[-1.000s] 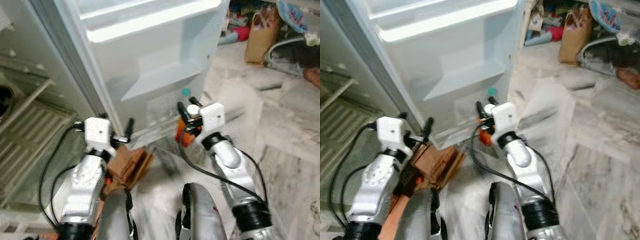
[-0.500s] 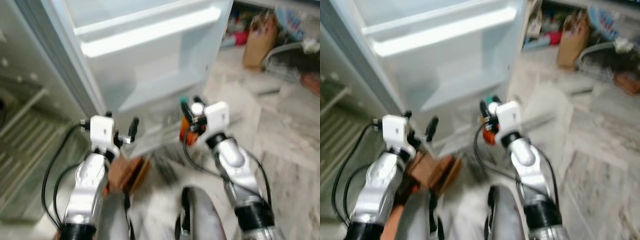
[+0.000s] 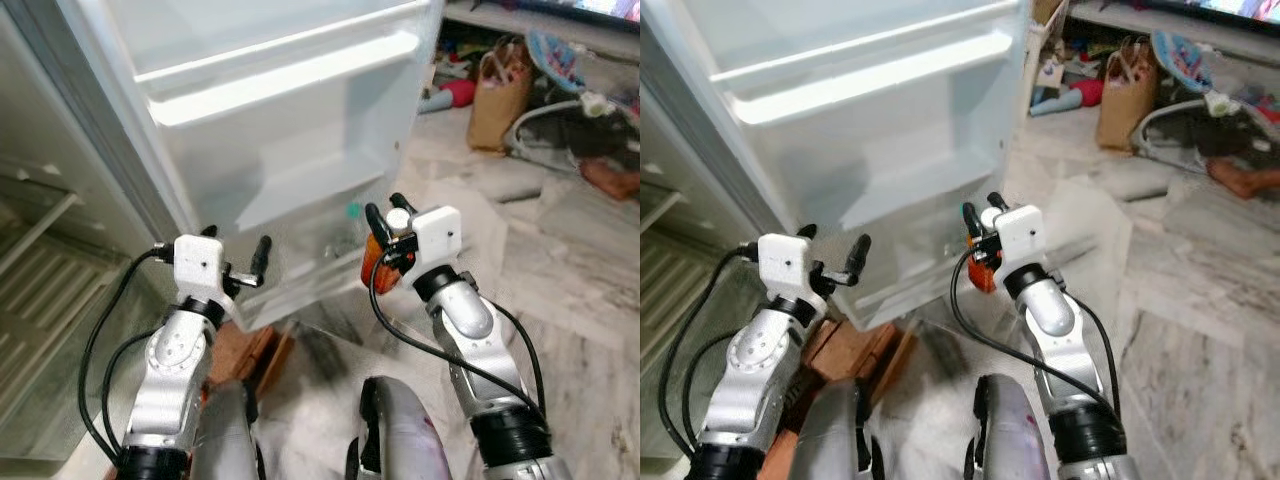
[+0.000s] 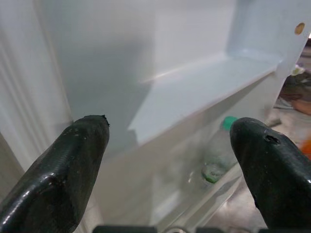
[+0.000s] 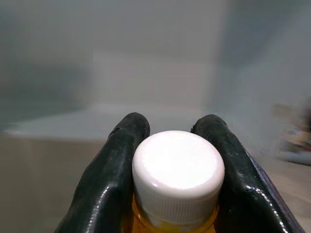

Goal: Restocking fridge

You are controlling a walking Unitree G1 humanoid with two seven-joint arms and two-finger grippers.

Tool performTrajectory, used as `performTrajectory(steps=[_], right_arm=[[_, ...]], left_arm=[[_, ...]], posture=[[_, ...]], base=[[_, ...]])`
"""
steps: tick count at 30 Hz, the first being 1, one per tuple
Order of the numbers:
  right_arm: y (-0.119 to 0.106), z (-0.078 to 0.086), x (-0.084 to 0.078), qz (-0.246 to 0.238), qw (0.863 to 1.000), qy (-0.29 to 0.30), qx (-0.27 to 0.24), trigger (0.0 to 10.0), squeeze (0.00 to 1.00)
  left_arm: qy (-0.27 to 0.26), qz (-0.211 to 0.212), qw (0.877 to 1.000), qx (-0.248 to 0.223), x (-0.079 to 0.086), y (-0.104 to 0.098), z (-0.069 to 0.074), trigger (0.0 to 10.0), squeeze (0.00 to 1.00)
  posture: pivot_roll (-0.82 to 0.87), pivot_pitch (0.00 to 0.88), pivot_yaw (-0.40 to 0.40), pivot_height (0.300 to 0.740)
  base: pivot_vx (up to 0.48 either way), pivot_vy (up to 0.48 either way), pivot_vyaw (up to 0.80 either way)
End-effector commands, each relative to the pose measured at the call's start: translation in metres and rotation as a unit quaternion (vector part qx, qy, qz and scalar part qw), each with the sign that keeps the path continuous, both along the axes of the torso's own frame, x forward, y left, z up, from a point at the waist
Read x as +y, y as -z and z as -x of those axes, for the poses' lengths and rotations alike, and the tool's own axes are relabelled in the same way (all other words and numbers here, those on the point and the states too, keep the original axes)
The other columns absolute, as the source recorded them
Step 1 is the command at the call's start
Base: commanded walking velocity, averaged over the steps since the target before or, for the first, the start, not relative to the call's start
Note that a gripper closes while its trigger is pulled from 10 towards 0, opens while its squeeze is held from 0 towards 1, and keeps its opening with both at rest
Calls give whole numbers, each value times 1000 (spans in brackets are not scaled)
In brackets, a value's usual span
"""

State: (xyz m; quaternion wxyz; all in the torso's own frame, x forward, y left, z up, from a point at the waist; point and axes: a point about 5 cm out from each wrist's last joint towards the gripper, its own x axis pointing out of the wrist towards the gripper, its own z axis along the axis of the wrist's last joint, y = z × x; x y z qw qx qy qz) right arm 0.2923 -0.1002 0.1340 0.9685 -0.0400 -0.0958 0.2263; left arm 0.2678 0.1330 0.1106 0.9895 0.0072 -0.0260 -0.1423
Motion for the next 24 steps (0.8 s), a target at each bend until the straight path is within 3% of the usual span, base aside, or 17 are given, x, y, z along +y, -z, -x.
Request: performTrajectory(steps=[1,4,24], right_arm=[[-9,0,-2,2,1000,-2,-22,10000,0],[-8,-1,-4,4,1000,2,-21,10000,0],[0,-6,-13,12,1000,11,-5,10000,0]], left_arm=[[-54,-10,998,19,27,7,6,10000,0],[-59,-16,998,27,30,11,9,10000,0],[-68,-16,997,36,31,15,18,10000,0]], posture=[[-33,105,1,618],[-32,105,1,618],[-26,124,-20,618]], base=[[0,0,600],[0,0,492],[0,0,0]])
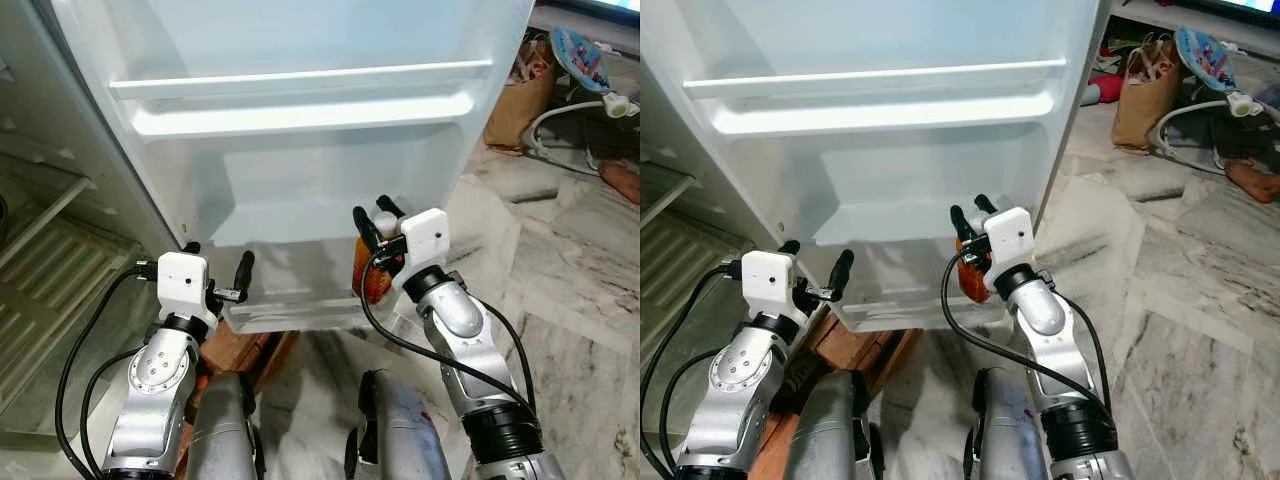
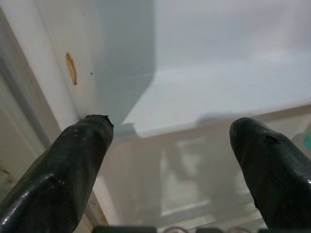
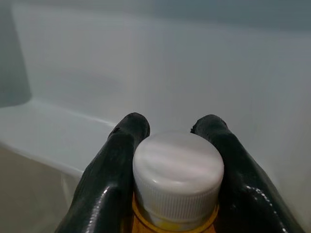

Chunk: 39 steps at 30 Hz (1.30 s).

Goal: Restocking fridge

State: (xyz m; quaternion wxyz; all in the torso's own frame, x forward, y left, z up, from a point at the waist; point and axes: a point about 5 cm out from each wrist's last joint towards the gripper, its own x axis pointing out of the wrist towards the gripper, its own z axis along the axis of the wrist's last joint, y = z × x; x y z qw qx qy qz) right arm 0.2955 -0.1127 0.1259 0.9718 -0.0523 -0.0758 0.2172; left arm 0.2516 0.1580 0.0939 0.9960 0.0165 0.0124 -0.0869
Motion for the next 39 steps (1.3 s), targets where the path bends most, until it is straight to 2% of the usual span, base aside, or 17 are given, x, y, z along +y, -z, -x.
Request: performTrajectory(steps=[1,6,9,10,11,15,19,20,22,25,27,30,33,36,39], right_arm=[[-8,-3,-2,-3,1000,2,-21,10000,0],[-9,-5,-6,-6,1000,10,-25,10000,0],[-10,-3,-3,-17,999,-6,-27,10000,0],[-11,-1,0,-23,999,-20,-27,10000,0],[-11,-1,0,-23,999,-20,-27,10000,0],[-10,-3,0,-23,999,-18,-27,10000,0],[-10,-9,6,-26,999,-21,-31,10000,0],[-10,-9,6,-26,999,-21,-31,10000,0],[-11,-10,10,-30,999,-33,-31,10000,0],[-10,-10,13,-35,998,-42,-27,10000,0],[-9,-10,15,-37,998,-51,-23,10000,0],[-5,-8,17,-39,997,-64,-20,10000,0],[-3,-8,17,-35,997,-62,-20,10000,0],[0,-8,13,-23,998,-49,-19,10000,0],[0,-7,12,-24,998,-47,-20,10000,0]], left_arm=[[-12,-3,1000,-1,6,-2,2,10000,0],[-40,-18,999,-13,11,-8,2,10000,0],[-59,-22,997,-43,15,-23,6,10000,0],[-66,-27,995,-63,16,-34,10,10000,0],[-66,-27,995,-63,16,-34,10,10000,0],[-83,-47,992,-85,22,-47,25,10000,0],[-88,-88,989,-76,31,-43,47,10000,0],[-88,-88,989,-76,31,-43,47,10000,0],[-117,-100,987,-50,40,-33,58,10000,0],[-142,-89,986,-24,46,-24,62,10000,0],[-156,-80,985,-3,51,-17,64,10000,0],[-153,-81,985,5,53,-12,55,10000,0],[-152,-80,985,6,53,-11,52,10000,0],[-141,-75,987,0,51,-13,39,10000,0],[-138,-72,988,-3,51,-15,38,10000,0]], posture=[[-24,124,-18,618],[-23,126,-15,618],[-15,132,-15,618],[-2,137,-16,618],[-2,137,-16,618],[23,143,-22,618],[56,142,-32,618],[56,142,-32,618],[66,135,-32,618],[70,133,-30,618],[71,131,-27,618],[68,130,-22,618],[60,132,-17,618],[47,144,-12,608],[40,159,-5,598]], base=[[0,0,0],[0,0,0],[0,0,0],[0,0,0],[0,0,0],[0,0,0],[0,0,0],[0,0,0],[0,0,0],[0,0,0],[0,0,0],[0,0,0],[0,0,0],[0,0,0],[0,0,0]])
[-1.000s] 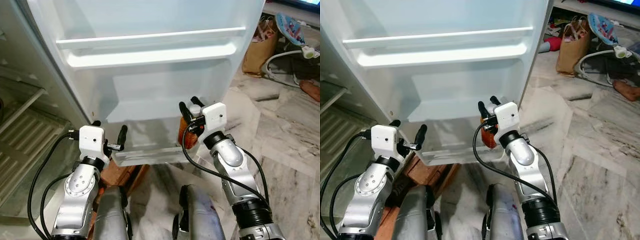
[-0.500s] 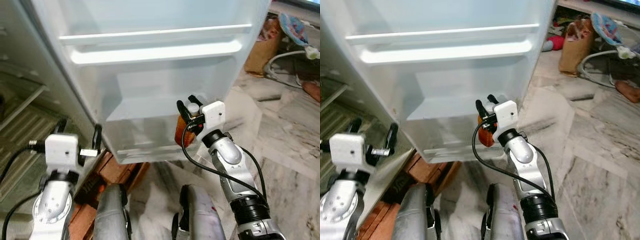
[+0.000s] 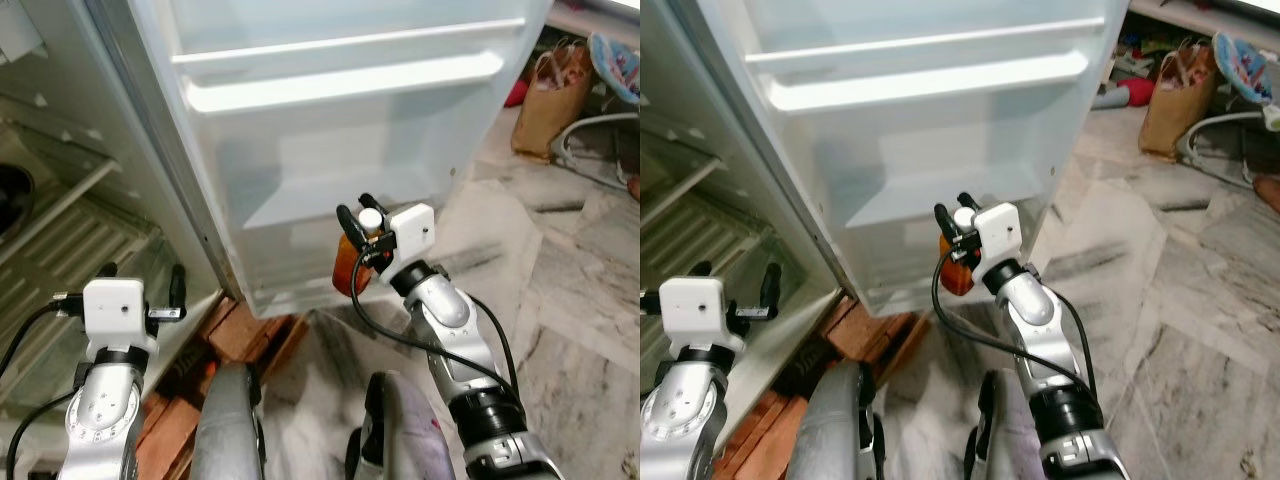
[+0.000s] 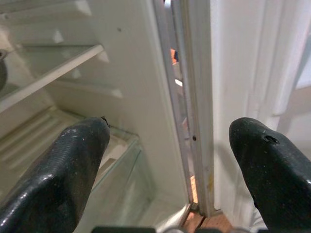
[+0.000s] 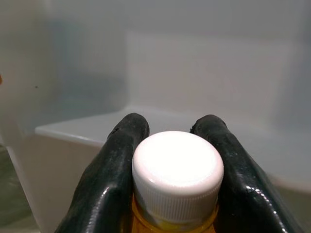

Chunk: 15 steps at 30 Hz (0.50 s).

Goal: Restocking fridge

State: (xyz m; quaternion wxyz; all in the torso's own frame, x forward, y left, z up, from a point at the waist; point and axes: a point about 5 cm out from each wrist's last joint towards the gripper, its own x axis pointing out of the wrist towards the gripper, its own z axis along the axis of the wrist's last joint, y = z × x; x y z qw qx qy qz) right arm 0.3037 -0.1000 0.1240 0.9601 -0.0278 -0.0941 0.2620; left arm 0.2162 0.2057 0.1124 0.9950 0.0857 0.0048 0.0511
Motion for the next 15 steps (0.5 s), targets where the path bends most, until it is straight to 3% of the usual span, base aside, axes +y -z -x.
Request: performTrajectory(steps=[1,15], right_arm=[[-3,2,-1,3,1000,3,-14,10000,0],[-12,-14,3,48,997,-9,-58,10000,0]], left_arm=[[2,2,1000,9,3,0,-1,10000,0],[48,24,999,-8,-19,-9,-21,10000,0]], posture=[[37,168,-1,588],[37,239,2,583]], base=[[0,0,0],[0,0,0]])
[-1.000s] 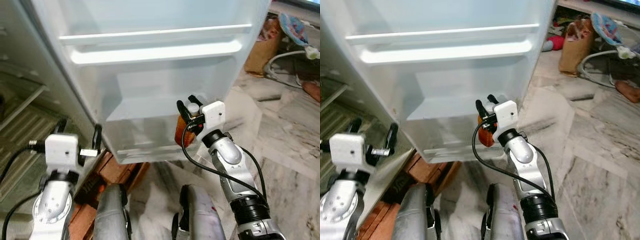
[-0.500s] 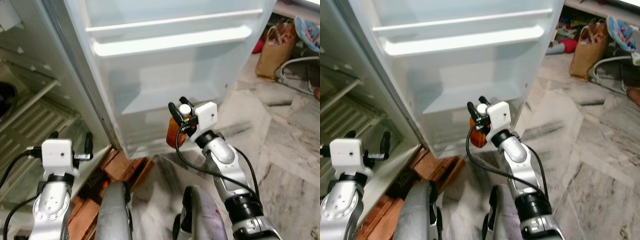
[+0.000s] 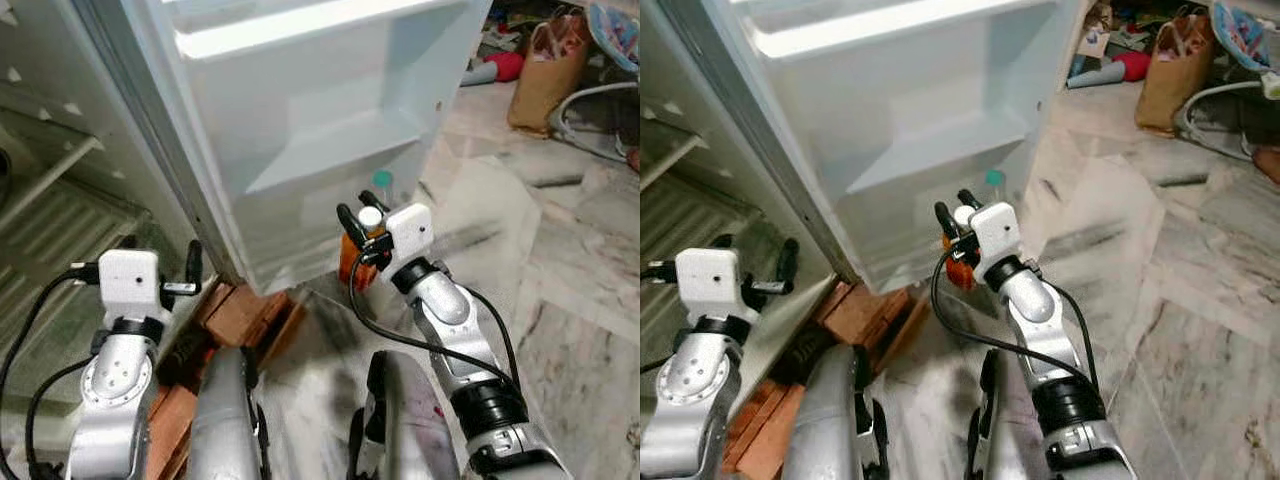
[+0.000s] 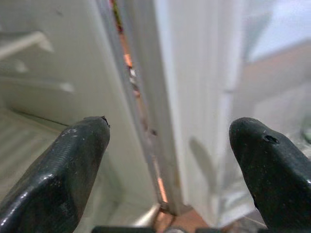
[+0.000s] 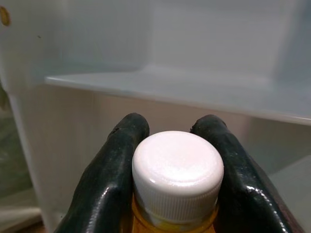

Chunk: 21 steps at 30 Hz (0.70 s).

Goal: Restocking fridge

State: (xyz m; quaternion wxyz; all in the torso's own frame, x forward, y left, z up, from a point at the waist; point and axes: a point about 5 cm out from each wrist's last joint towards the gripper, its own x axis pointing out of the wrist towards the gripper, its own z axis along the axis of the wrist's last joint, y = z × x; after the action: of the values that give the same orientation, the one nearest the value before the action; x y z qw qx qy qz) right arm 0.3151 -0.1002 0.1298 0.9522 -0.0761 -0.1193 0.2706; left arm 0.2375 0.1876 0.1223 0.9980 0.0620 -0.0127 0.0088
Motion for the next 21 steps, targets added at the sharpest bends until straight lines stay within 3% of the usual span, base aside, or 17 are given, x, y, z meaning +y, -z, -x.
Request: performTrajectory(steps=[1,8,21], right_arm=[[-8,-7,5,22,999,-7,-31,10000,0],[-15,-15,12,52,996,-22,-63,10000,0],[-33,-25,39,108,983,-83,-127,10000,0]], left_arm=[[11,1,1000,7,-3,1,0,10000,0],[22,9,1000,4,-7,-2,6,10000,0],[22,18,999,23,-8,-1,21,10000,0]], posture=[[38,253,-1,583],[47,296,-15,583],[75,383,-33,583]], base=[[0,0,0],[0,0,0],[0,0,0]])
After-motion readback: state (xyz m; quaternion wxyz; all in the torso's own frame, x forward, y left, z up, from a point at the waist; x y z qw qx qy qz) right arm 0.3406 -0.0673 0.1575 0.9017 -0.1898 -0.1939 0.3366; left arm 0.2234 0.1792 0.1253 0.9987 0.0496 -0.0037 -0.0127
